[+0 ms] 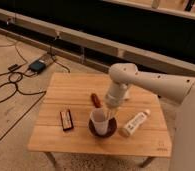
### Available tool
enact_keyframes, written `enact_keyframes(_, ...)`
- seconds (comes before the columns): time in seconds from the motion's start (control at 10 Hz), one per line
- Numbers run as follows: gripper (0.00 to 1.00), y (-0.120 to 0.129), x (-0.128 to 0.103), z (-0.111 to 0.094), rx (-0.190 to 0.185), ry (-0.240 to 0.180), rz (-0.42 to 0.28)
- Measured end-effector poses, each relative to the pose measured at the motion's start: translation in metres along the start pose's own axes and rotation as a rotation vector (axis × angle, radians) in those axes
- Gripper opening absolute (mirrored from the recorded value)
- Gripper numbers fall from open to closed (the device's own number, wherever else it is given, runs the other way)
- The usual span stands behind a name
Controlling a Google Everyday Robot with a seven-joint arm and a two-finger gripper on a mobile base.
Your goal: Place the ceramic cup in the ceramic bowl
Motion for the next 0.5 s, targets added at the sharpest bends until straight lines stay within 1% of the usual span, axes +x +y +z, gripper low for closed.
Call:
enact_keyframes(0.1, 0.8, -0.0021, -0.0012, 0.0009, 0.012, 0.004, -0.004)
enact_keyframes(0.3, 0.8, -0.0033, -0.003, 0.0004, 0.029, -0.001, -0.013)
enact_keyframes(0.5, 0.8, -0.002, -0.0043, -0.0013, 0.039, -0.016, -0.023)
